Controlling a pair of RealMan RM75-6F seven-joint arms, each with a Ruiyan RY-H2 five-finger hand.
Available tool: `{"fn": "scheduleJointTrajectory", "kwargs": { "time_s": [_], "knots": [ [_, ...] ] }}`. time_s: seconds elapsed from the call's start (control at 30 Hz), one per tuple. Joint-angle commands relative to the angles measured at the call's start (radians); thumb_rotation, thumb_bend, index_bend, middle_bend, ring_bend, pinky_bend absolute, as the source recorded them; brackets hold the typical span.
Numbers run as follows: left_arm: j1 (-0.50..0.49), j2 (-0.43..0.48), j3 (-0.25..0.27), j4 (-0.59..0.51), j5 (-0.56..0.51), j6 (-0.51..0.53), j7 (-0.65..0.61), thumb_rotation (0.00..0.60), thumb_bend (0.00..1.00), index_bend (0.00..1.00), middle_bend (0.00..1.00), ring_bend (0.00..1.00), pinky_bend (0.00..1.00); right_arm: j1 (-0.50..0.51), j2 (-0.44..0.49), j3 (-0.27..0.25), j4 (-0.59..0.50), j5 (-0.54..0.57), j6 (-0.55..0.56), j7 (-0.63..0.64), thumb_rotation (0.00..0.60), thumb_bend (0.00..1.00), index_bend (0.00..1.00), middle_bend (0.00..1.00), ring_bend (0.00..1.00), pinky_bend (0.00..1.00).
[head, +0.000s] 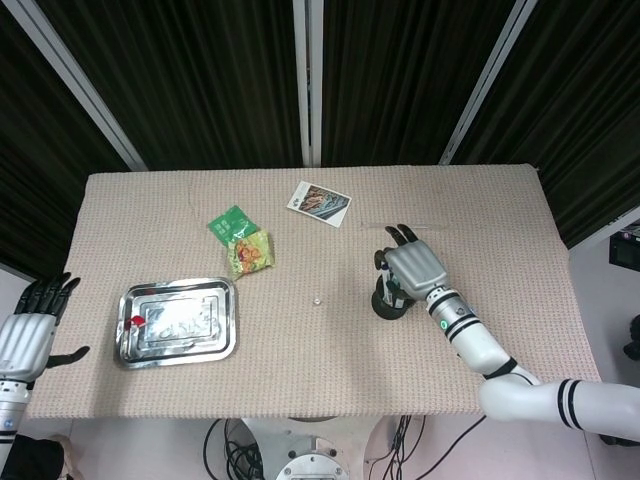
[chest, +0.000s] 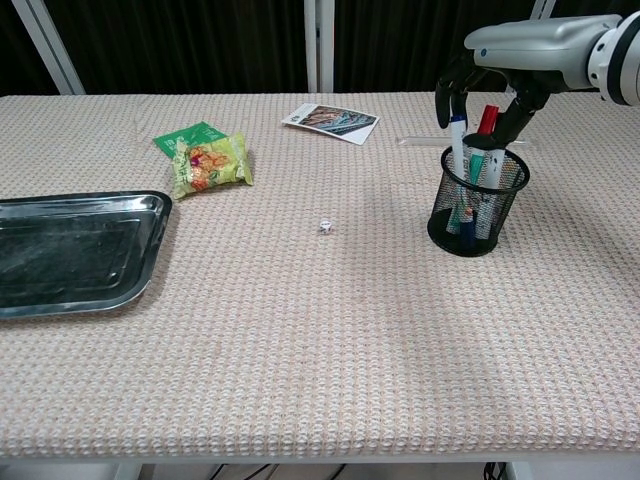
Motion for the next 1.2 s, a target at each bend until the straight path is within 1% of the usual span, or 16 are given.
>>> {"fn": "scheduleJointTrajectory", "kwargs": {
  "time_s": [0.03,0.2,0.43,0.77,1.2],
  "knots": [
    [0.0,0.001,0.001,-0.002,0.0,-0.001,0.003,0.6,0.09,0.04,0.0,0.0,0.04,-0.006,0.008,-0.004,-0.011,-0.009,0.008,-0.002,0.6,0.33,0.43,0.44,0.02,0.0],
    [-0.002,0.002,0.005,-0.008,0.007,-0.006,-0.007,0.6,0.09,0.06,0.0,0.0,0.02,-0.013,0.012,-0.012,-0.021,-0.017,0.015,-0.008,0.6,0.33,0.45,0.45,0.02,0.0],
    [-0.002,0.003,0.007,-0.01,0.001,-0.011,0.0,0.6,0.09,0.06,0.0,0.0,0.02,-0.019,0.008,-0.011,-0.019,-0.027,0.022,-0.006,0.6,0.33,0.51,0.49,0.04,0.0],
    [-0.004,0.007,0.009,-0.012,0.001,-0.017,-0.003,0.6,0.09,0.06,0.0,0.0,0.02,-0.024,0.006,-0.012,-0.017,-0.032,0.024,-0.01,0.6,0.34,0.55,0.53,0.06,0.0],
    [-0.004,0.01,0.01,-0.017,0.004,-0.016,-0.002,0.6,0.09,0.06,0.0,0.0,0.02,-0.039,0.012,-0.004,-0.038,-0.054,0.054,-0.011,0.6,0.35,0.64,0.6,0.1,0.0]
  ]
}}
